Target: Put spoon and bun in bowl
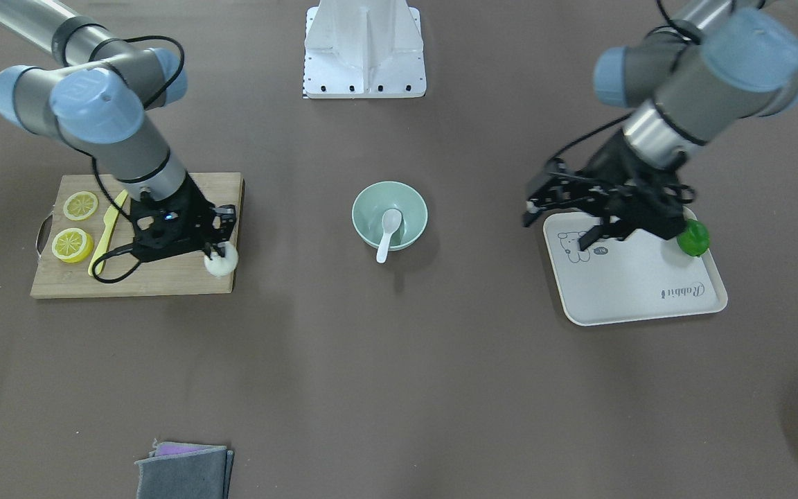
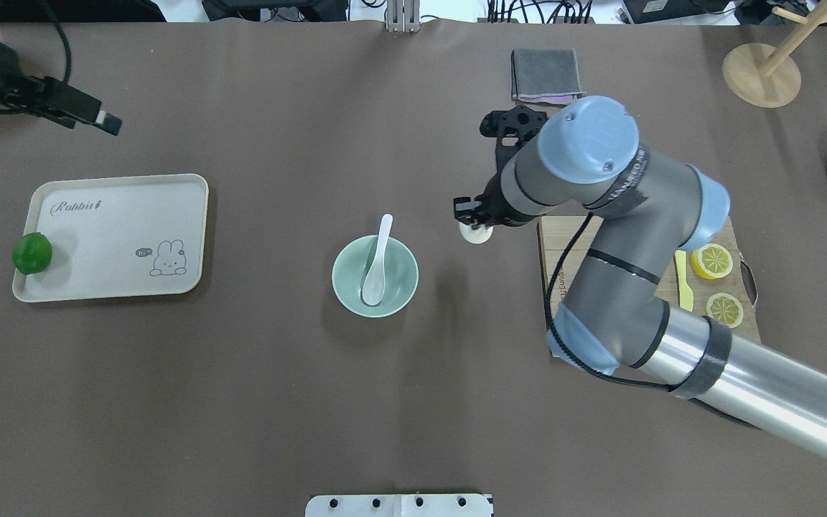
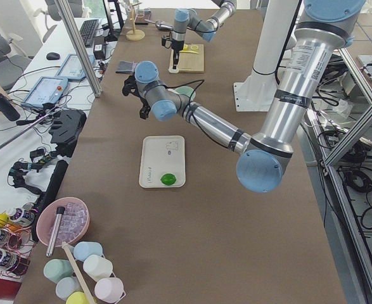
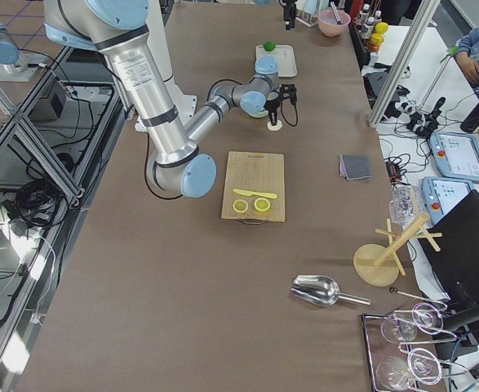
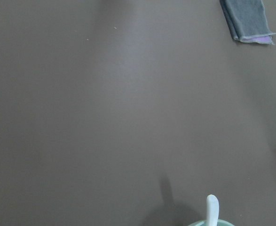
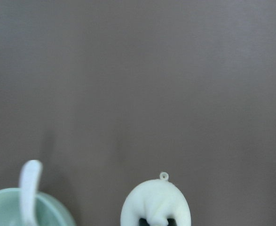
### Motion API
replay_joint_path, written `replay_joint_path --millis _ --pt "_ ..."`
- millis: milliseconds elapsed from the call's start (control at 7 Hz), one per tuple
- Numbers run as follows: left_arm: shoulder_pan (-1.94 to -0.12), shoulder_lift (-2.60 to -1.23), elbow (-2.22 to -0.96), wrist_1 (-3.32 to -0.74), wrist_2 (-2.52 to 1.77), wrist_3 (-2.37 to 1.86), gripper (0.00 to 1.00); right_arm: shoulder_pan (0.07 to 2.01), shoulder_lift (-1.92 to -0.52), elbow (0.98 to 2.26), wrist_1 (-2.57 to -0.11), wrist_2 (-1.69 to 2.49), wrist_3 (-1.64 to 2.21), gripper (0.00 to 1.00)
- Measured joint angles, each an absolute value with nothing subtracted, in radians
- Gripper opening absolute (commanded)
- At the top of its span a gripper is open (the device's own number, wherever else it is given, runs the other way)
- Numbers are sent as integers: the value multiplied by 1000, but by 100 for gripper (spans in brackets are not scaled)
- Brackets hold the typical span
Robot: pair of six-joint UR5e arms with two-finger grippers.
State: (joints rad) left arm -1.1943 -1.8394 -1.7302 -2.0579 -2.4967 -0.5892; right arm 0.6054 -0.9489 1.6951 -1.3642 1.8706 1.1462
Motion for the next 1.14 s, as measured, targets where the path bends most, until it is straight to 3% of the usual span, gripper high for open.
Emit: replay_joint_path --millis 286,571,857,1143 --pt "-1244 -1789 -1722 -2060 -2533 -516 98 513 -792 1633 -1430 1777 1264 0" --pt "-1249 -1781 -1721 -2060 -2534 -509 98 475 -716 1547 -1434 1730 1299 99" --pt "-1250 -1780 -1718 -2060 -2529 -507 98 469 -720 1547 -1433 1728 1305 100" --pt "-1249 -1780 -1713 -2058 -2522 -507 98 518 -887 1728 -1442 1794 1271 100"
